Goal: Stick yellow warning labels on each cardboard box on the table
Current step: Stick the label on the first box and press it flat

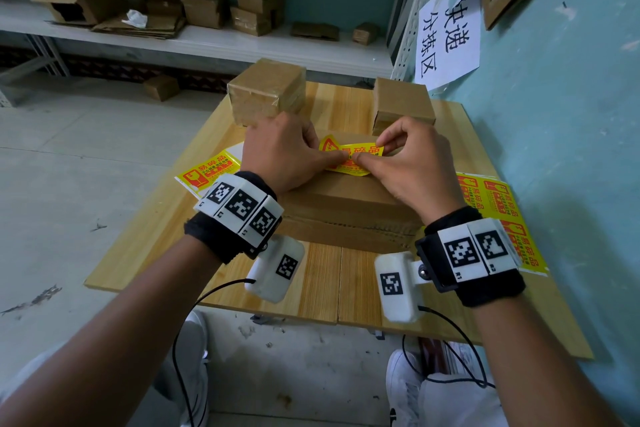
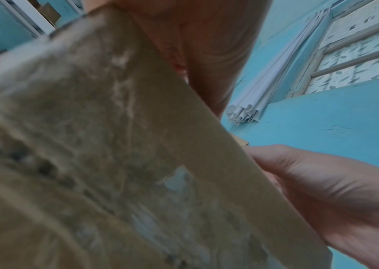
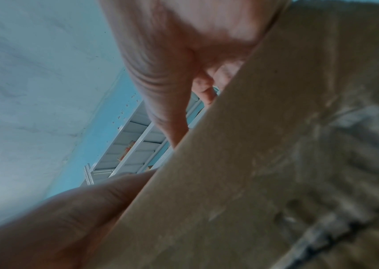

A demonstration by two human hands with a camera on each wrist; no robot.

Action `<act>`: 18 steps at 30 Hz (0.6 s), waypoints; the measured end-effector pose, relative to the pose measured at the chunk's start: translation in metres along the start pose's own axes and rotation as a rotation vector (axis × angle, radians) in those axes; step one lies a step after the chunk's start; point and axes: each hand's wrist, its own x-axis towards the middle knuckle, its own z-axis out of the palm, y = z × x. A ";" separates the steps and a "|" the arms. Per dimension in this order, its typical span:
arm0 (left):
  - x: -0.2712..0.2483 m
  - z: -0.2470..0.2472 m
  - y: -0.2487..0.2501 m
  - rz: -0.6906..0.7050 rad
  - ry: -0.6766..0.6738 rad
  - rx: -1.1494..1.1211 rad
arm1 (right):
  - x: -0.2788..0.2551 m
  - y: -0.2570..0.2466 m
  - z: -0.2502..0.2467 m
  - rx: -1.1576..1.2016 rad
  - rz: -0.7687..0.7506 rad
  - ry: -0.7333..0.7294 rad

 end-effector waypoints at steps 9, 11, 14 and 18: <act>0.000 0.000 0.001 -0.013 -0.006 0.032 | 0.000 0.000 0.001 -0.021 0.010 -0.013; 0.000 0.000 0.002 -0.014 -0.008 0.039 | 0.000 0.000 0.001 -0.025 0.008 -0.015; -0.002 -0.002 0.005 -0.021 -0.010 0.061 | 0.000 0.001 0.000 -0.038 -0.006 -0.022; -0.006 -0.007 0.009 -0.052 -0.001 0.090 | 0.000 0.003 -0.004 -0.092 -0.022 -0.043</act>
